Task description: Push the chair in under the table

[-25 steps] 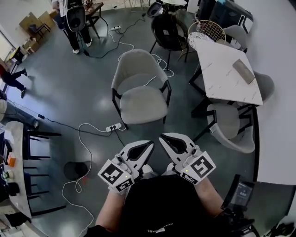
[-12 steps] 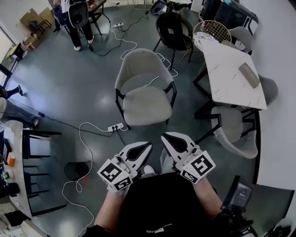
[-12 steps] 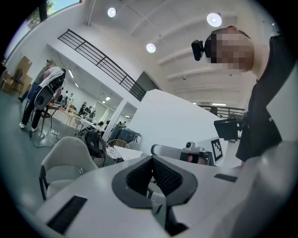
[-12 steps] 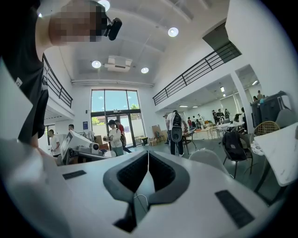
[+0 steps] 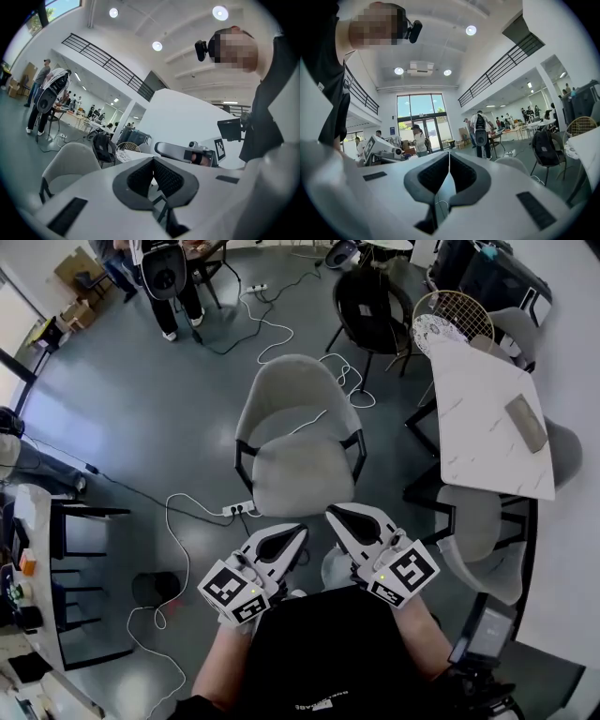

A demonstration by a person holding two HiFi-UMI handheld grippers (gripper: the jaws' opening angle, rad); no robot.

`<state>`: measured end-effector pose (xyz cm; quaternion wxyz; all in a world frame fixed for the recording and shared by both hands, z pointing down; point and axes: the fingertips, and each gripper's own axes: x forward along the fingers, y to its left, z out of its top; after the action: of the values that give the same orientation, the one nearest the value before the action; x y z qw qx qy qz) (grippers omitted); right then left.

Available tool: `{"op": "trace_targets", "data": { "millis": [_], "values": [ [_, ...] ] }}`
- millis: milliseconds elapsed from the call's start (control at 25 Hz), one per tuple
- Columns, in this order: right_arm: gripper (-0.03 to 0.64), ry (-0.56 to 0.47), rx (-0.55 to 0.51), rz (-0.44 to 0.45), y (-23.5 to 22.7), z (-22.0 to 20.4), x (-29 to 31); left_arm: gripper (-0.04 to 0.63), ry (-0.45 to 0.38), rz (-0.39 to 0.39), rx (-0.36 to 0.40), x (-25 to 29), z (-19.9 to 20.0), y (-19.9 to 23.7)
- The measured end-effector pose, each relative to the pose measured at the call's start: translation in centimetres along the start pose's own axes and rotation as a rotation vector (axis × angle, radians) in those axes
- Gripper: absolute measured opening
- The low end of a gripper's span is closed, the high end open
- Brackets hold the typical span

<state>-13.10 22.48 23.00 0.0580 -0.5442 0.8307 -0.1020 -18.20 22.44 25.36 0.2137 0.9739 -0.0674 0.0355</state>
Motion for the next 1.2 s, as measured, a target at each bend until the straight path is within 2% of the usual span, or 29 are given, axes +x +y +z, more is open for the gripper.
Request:
{"op": "trace_targets", "data": {
  "millis": [360, 640, 880, 1200],
  "values": [
    [0.012, 0.010, 0.019, 0.061, -10.0, 2.7, 0.8, 0.006, -0.006, 0.094, 0.019, 9.9, 3.2, 3.3],
    [0.012, 0.010, 0.076, 0.067, -15.7, 3.0, 0.6, 0.006, 0.007, 0.175, 0.014, 13.8, 3.7, 4.9],
    [0.012, 0.029, 0.120, 0.063, -18.0, 2.1, 1.2, 0.006, 0.037, 0.231, 0.000, 14.3, 3.0, 7.2],
    [0.014, 0.070, 0.144, 0.046, -18.7, 1.3, 3.3, 0.008, 0.086, 0.248, 0.021, 13.9, 3.5, 11.6]
  ]
}}
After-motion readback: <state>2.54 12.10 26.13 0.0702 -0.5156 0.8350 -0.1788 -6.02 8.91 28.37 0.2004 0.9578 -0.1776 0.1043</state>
